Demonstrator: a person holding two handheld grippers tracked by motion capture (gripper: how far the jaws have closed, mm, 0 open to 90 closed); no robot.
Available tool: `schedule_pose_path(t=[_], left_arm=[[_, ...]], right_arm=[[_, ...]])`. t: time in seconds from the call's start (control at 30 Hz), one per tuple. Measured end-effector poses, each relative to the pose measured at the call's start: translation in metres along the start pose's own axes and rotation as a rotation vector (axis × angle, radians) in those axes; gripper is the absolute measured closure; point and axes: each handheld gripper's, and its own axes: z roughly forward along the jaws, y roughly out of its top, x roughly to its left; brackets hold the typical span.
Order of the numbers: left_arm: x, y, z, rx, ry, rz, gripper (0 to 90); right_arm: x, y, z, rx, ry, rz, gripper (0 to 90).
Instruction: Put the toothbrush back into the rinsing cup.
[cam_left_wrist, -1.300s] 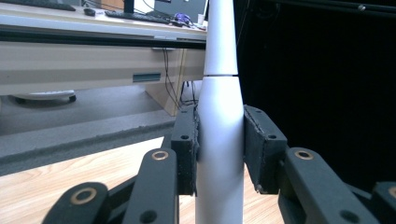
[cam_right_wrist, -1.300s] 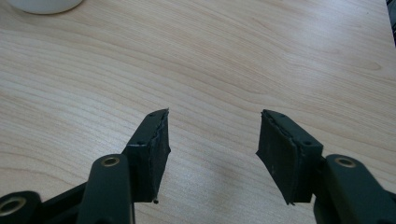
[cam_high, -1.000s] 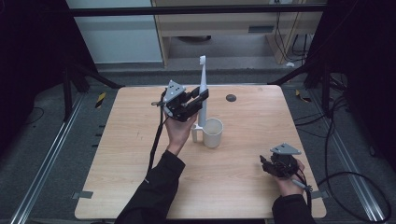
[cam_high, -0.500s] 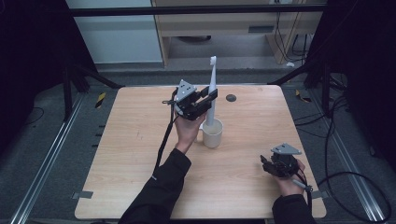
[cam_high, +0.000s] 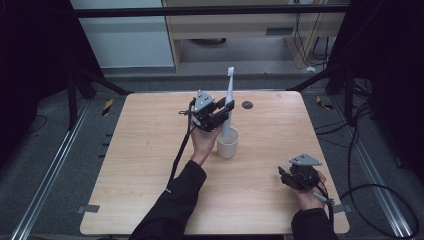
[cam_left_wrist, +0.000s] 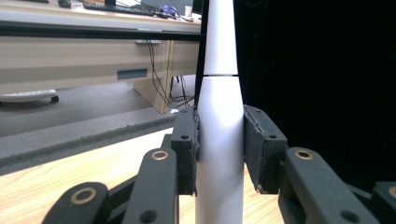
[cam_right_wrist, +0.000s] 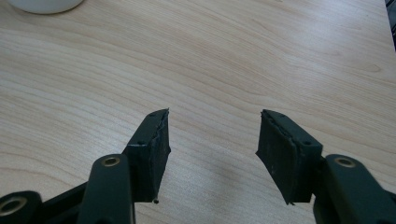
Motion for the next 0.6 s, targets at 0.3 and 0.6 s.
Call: schedule_pose_path(t=[0.3,0.6], left_arm=[[0.001,-0.015,0.005,0.031,0.006,0.004,66.1],[0.002,-0.031,0.007,0.058,0.005,-0.003,66.0]], right_arm=[[0.000,0.000,0.000,0.001,0.001,-0.001,43.2],[0.001,0.000,0.001,0.006,0.002,-0.006,43.2]])
